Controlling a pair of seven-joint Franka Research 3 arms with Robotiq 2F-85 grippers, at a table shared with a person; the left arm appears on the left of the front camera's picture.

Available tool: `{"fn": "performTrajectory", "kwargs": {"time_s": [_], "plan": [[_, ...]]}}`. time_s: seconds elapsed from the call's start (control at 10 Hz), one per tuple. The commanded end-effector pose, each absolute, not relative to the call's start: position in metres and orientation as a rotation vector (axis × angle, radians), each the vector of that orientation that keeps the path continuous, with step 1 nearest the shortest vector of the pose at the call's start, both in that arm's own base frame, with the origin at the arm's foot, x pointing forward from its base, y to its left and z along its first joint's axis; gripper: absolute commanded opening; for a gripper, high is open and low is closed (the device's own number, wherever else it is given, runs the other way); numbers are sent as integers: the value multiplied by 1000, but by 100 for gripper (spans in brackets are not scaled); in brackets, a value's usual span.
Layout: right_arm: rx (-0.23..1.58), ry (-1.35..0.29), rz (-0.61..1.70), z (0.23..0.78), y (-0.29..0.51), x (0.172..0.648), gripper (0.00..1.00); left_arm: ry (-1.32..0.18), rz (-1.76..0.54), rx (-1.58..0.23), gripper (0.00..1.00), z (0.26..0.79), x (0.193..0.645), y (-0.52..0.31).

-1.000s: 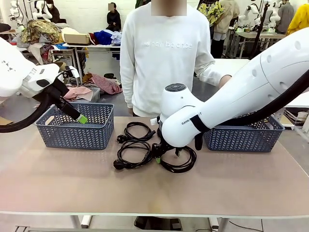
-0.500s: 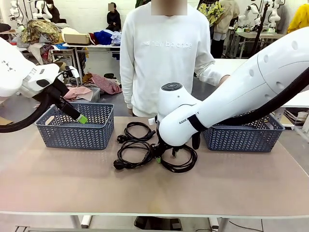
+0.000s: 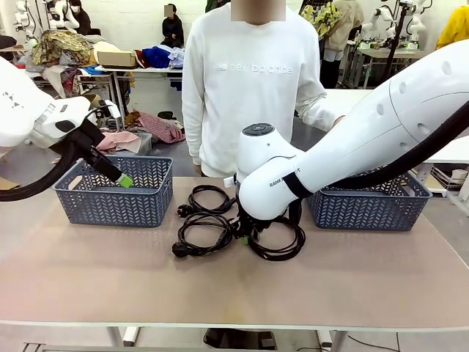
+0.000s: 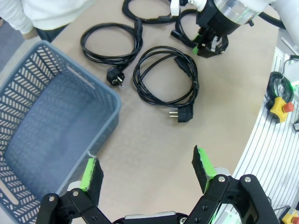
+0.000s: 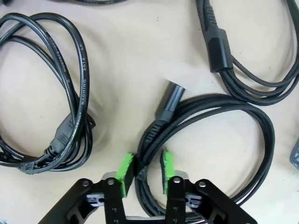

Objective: Organize the cables according to human instructions.
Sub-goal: Pick up a bundle of cables and place it in the basket indicated by the human.

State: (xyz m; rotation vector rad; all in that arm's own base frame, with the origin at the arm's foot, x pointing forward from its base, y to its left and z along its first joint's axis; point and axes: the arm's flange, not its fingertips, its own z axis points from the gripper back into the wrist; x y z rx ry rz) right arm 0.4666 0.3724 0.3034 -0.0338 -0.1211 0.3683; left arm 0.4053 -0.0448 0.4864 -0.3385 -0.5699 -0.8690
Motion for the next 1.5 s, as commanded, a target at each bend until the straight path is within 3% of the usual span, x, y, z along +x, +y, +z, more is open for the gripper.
{"fn": "performTrajectory", "kwargs": {"time_s": [0.0, 0.1, 0.5, 0.8, 1.4], "plan": [[-72, -117, 324, 293, 377, 469, 7, -582, -886, -361, 100, 485, 407, -42], [-67, -113, 312, 294, 377, 468, 0, -582, -886, -361, 100, 485, 407, -42], [-152, -113, 217, 305, 375, 458, 0, -582, -886, -361, 100, 485, 407, -42], [-196, -118, 193, 343, 369, 441, 0, -582, -886, -361, 100, 485, 407, -42], [34, -19, 626, 435, 340, 421, 0, -582, -886, -361, 100, 485, 407, -42]]}}
